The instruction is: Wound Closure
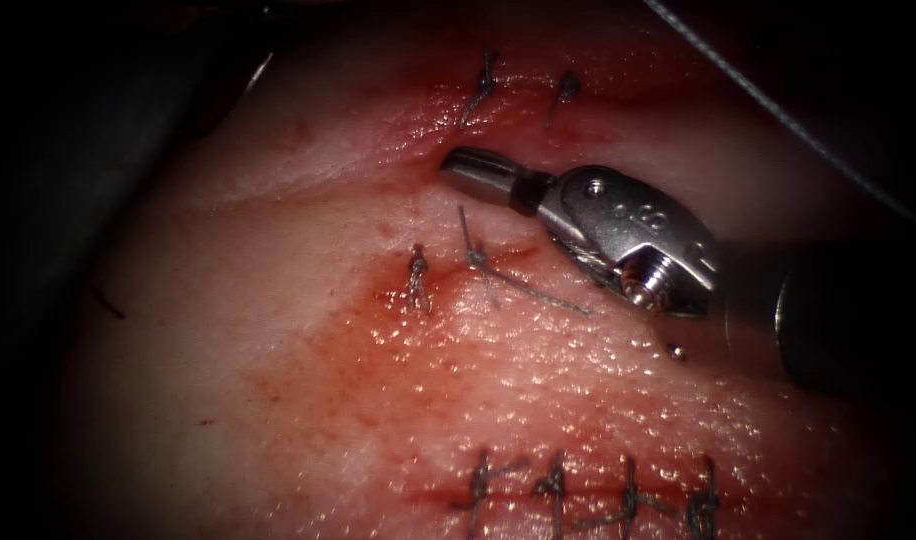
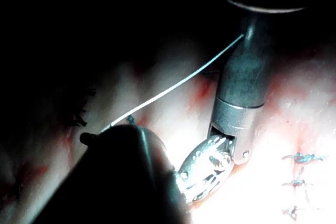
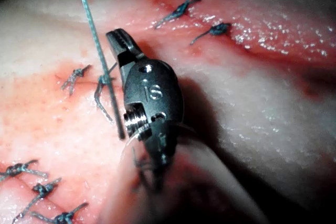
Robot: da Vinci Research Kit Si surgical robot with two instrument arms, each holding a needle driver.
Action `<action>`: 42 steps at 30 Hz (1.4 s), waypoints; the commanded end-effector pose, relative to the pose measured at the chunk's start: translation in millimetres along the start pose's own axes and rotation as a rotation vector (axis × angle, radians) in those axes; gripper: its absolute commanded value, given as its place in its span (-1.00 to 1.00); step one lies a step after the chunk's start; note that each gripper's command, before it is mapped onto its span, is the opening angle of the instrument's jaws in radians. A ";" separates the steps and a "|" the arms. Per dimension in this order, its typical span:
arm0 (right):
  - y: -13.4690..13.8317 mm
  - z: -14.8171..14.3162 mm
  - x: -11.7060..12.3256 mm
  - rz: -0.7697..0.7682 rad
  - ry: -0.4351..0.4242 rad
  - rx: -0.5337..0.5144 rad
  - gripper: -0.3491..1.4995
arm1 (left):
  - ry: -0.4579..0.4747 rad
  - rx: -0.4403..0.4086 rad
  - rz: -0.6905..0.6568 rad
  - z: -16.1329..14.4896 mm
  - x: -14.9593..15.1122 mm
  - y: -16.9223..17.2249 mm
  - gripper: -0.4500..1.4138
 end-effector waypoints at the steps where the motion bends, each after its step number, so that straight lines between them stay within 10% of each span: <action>1: 0.0 -1.0 -1.1 -0.004 -0.004 -0.008 -0.53 | 0.014 -0.014 0.001 1.4 1.3 0.6 -1.00; 10: -1.5 -3.9 -3.2 0.008 0.006 -0.002 -0.67 | 0.056 -0.098 0.005 7.7 6.7 4.9 -1.00; 20: -4.5 -5.7 -3.9 0.039 0.007 -0.001 -0.18 | 0.084 -0.180 -0.023 14.8 6.5 8.9 -0.96; 24: -5.4 -5.9 -4.3 0.041 0.009 0.012 -0.16 | 0.121 -0.202 -0.156 17.0 4.7 10.1 0.17; 28: -5.9 -6.3 -4.6 0.043 0.012 0.015 -0.02 | 0.143 -0.261 -0.249 18.0 3.4 11.4 0.73; 42: -5.3 -10.2 -3.1 0.080 0.034 0.046 0.20 | 0.210 -0.392 -0.306 10.6 -7.3 13.3 0.79</action>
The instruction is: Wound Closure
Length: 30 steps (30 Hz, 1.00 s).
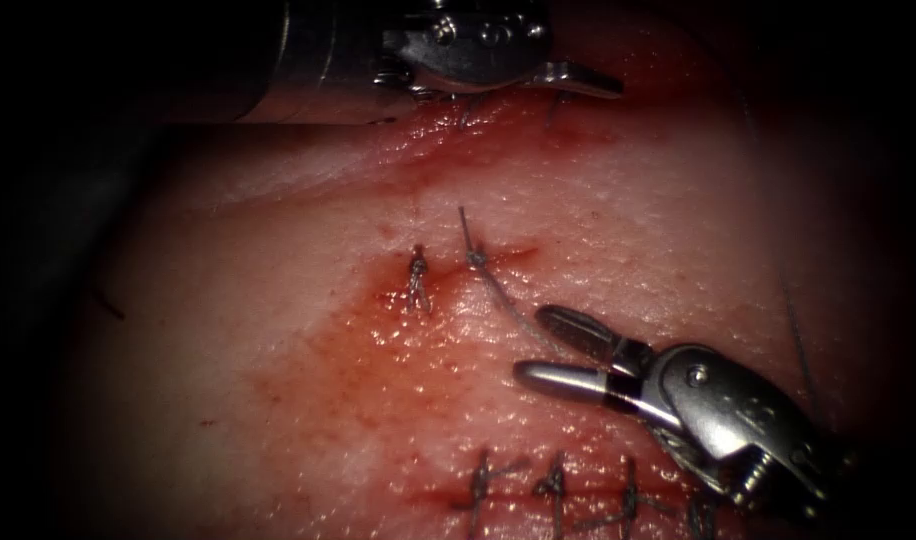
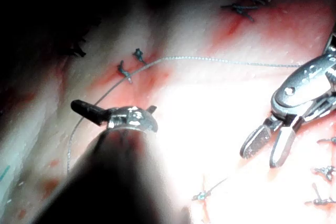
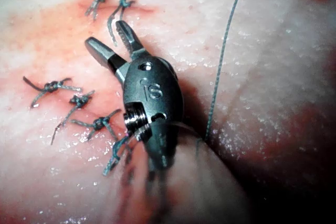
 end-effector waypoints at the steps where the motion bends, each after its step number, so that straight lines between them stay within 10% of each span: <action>1: 0.1 -0.2 -0.5 0.003 0.000 0.005 0.18 | 0.001 0.008 0.007 -0.4 -0.8 0.6 0.77; 7: 0.9 -0.9 1.5 -0.173 -0.024 0.076 0.81 | 0.020 0.063 0.034 -4.5 -3.7 2.9 0.77; 19: 1.4 -2.1 3.1 -0.377 -0.035 0.077 0.92 | 0.052 0.093 0.214 -5.9 -2.4 8.7 0.61; 30: 2.1 -2.4 3.3 -0.448 -0.043 0.088 0.91 | -0.011 -0.066 0.397 -6.5 -1.6 15.0 0.50</action>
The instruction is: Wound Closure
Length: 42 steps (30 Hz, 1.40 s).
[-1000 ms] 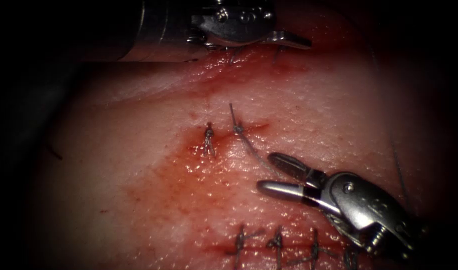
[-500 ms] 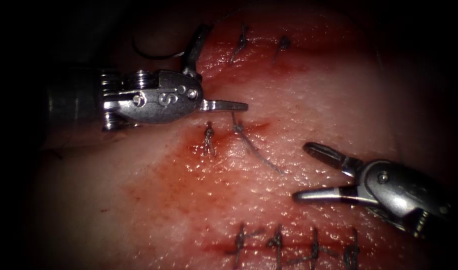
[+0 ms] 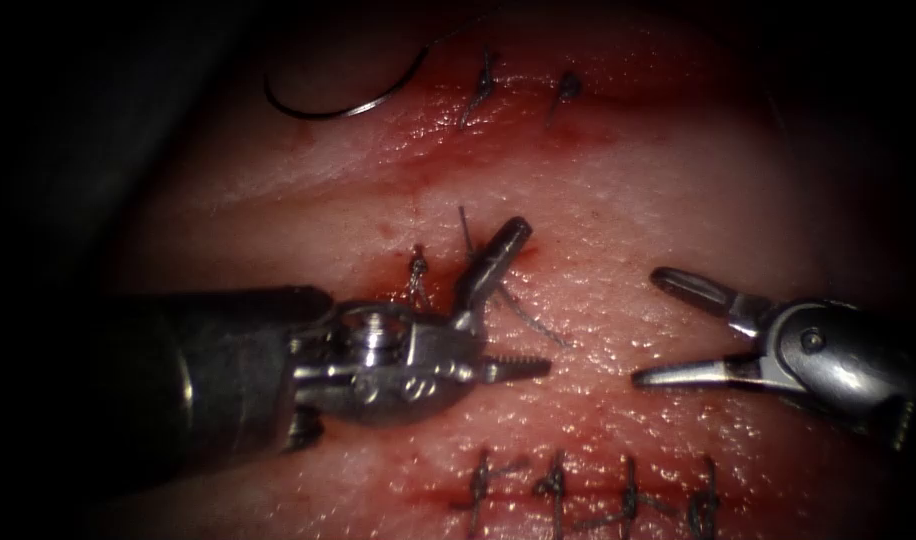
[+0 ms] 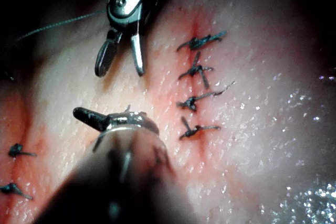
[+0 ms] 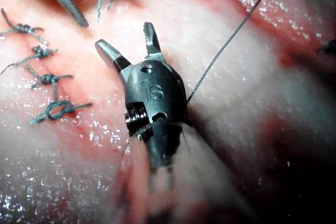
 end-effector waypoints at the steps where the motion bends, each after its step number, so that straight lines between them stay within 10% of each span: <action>1: -0.5 0.9 -0.7 -0.014 0.002 0.001 0.91 | -0.008 -0.002 0.010 1.0 0.2 0.6 0.50; 15: -1.0 1.6 -1.3 -0.034 -0.007 0.000 0.91 | -0.092 -0.006 0.117 2.7 0.5 1.4 0.28; 18: -1.1 1.7 -1.5 -0.036 -0.012 0.001 0.91 | -0.093 -0.006 0.116 2.7 0.6 1.3 -0.10; 21: -1.0 1.8 -1.6 -0.036 -0.012 0.001 0.85 | -0.104 -0.026 0.113 2.3 0.9 1.0 -1.00; 42: -0.4 10.5 -2.1 -0.296 0.209 0.296 0.74 | -0.049 -0.049 0.043 -0.6 -0.3 -1.0 -1.00</action>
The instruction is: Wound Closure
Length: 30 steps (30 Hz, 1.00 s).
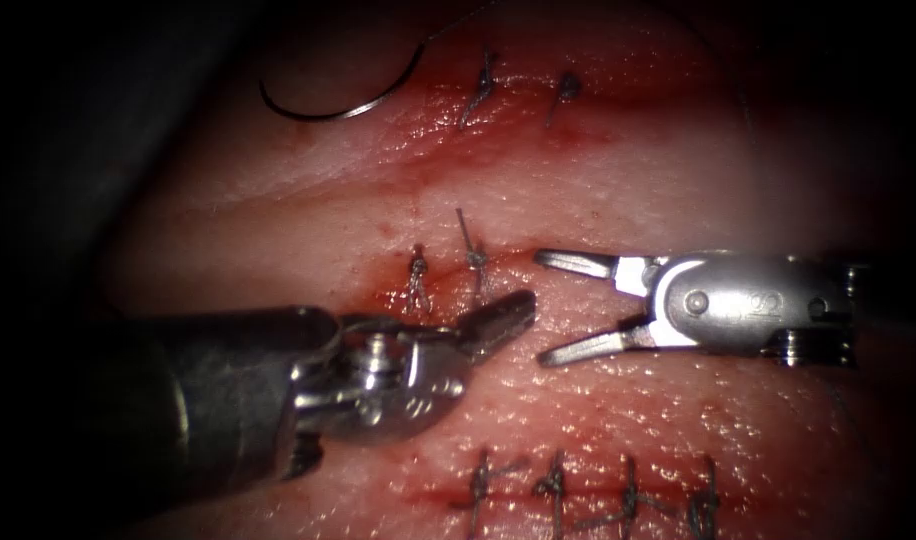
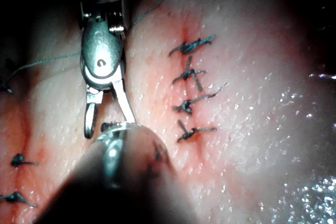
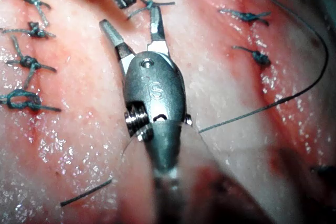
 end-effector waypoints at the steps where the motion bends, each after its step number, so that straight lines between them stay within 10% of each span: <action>1: 0.2 1.9 -0.8 -0.026 0.026 0.021 0.74 | 0.016 -0.004 -0.001 0.8 0.1 0.2 -1.00; 20: -0.2 6.6 -0.6 -0.143 0.151 0.052 0.76 | 0.290 -0.154 -0.019 1.4 -2.1 -0.8 -1.00; 30: -0.5 7.9 -1.3 -0.151 0.151 0.049 0.78 | 0.283 -0.169 -0.016 1.1 -1.3 -0.2 -1.00</action>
